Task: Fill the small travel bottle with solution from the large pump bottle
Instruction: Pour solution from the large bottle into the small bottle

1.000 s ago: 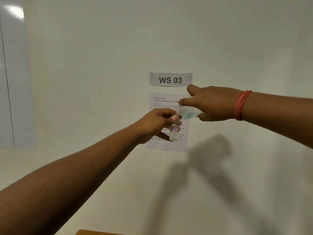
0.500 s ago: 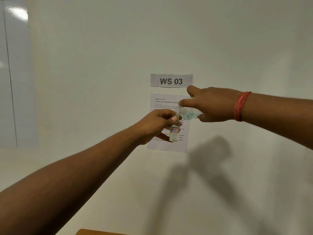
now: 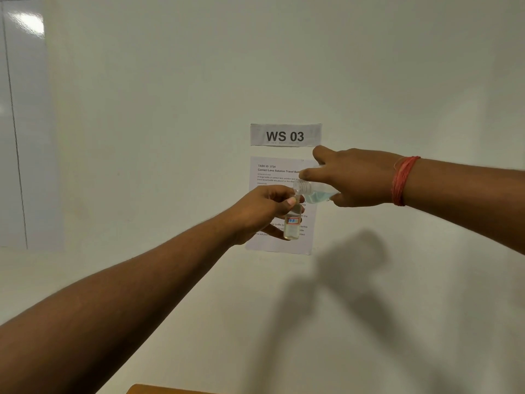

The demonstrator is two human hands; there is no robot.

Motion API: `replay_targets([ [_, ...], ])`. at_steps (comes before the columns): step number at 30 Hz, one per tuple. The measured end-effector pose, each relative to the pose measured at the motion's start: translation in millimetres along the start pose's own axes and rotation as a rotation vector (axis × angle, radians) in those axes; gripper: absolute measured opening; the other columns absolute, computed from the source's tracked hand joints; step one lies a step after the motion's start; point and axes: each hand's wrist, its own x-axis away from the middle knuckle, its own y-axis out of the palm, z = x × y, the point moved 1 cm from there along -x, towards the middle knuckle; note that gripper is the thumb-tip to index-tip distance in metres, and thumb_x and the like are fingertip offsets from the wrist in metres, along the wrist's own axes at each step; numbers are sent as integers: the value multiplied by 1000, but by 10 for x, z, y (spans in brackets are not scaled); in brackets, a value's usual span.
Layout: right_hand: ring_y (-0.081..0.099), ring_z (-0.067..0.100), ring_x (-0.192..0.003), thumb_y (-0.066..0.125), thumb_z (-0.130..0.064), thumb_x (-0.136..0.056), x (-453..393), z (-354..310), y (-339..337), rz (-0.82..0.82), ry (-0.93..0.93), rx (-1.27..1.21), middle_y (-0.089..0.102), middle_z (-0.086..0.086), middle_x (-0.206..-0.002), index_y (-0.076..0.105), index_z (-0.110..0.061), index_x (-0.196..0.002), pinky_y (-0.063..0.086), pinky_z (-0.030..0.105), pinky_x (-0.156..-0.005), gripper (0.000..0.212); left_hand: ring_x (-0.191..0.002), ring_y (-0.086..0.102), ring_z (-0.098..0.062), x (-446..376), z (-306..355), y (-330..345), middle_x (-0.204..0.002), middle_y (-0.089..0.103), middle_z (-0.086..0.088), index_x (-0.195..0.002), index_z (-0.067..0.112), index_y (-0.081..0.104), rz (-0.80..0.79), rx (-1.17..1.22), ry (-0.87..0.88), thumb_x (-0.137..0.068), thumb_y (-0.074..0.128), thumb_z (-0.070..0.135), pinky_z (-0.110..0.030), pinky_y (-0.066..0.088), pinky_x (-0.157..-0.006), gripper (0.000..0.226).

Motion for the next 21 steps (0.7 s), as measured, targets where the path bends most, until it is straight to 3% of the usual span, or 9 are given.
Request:
replay_targets([
  [10, 53, 19, -69, 63, -29, -88, 20, 20, 45, 1, 2, -1, 33, 7, -130, 23, -32, -149, 53, 31, -63, 73, -116, 67, -29, -19, -5, 39, -121, 71, -11, -124, 9, 66, -2, 0, 3, -105, 53, 19, -58, 60, -88, 26],
  [15, 45, 14, -62, 64, -30, -88, 33, 11, 81, 2, 15, -27, 33, 6, -128, 24, -32, -149, 45, 28, -59, 73, -115, 68, -28, -26, -24, 50, -121, 71, -10, -125, 9, 66, -6, -2, 3, -105, 52, 19, -56, 61, -87, 26],
  [21, 47, 17, -64, 64, -31, -87, 57, -26, 183, -1, 37, -94, 33, 4, -128, 25, -32, -149, 43, 29, -60, 72, -112, 69, -25, -24, -91, 69, -118, 72, -9, -121, 9, 67, -6, -4, 8, -105, 52, 20, -53, 62, -85, 24],
])
